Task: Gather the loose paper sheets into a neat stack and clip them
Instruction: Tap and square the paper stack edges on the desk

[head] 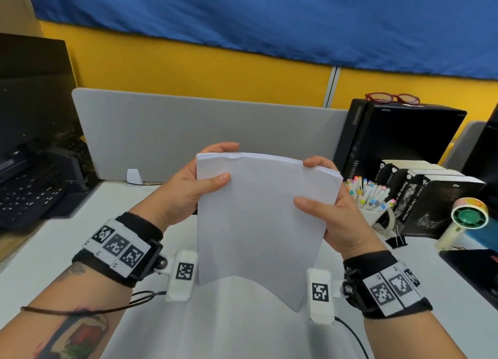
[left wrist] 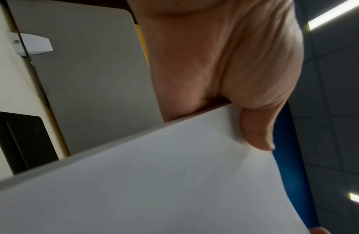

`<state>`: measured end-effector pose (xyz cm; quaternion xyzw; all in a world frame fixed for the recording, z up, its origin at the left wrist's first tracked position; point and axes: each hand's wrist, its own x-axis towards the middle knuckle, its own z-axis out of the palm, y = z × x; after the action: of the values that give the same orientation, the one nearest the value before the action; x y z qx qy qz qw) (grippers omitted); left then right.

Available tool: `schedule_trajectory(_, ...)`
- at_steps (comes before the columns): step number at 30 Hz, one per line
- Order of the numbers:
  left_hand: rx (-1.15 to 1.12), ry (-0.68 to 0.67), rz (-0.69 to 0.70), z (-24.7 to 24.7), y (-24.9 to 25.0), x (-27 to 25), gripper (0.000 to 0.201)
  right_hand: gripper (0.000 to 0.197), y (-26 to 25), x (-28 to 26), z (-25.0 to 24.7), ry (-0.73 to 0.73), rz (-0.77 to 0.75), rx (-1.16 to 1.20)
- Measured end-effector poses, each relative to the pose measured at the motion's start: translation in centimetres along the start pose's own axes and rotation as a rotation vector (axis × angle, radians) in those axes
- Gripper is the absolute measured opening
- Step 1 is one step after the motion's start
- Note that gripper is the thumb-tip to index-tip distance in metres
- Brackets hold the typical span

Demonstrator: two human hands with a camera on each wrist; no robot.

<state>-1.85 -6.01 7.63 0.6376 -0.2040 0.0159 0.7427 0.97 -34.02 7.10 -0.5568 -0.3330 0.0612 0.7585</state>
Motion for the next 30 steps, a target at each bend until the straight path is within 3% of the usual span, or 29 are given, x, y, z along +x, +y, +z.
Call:
schedule_trajectory(2,-0.055,-0.042,-0.019,0.1,-0.3,-0.2,0.05,0.046,0.1,0.0,0.3,0.062,-0.017,-0.059)
schedule_trajectory(4,-0.09,-0.044,-0.014,0.5,-0.2,-0.3,0.032,0.042,0.2,-0.1,0.5,0.106,-0.034,-0.072)
schedule_trajectory(11,-0.11,-0.128,-0.011,0.1,0.3,-0.4,0.045,0.056,-0.1,-0.2,0.3,0.027,-0.009,-0.017)
schedule_trajectory(15,-0.102,-0.059,-0.019,0.8,0.2,0.1,0.042,0.043,0.0,0.2,0.8,0.14,-0.014,-0.019)
schedule_trajectory(17,-0.078,0.007,0.017,1.6,0.7,0.4,0.028,0.042,-0.2,0.5,1.1,0.186,-0.061,-0.07)
schedule_trajectory(22,-0.043,0.028,0.16,2.2,2.9,0.8,0.028,0.042,-2.4,0.9,1.1,0.157,-0.21,-0.131)
schedule_trajectory(26,-0.052,-0.011,0.082,1.9,0.3,-0.2,0.044,0.054,-0.3,-0.2,0.4,0.172,-0.122,-0.099)
schedule_trajectory(30,-0.048,0.042,0.037,2.1,0.2,0.2,0.03,0.044,-0.3,-0.1,0.8,0.19,-0.055,-0.116)
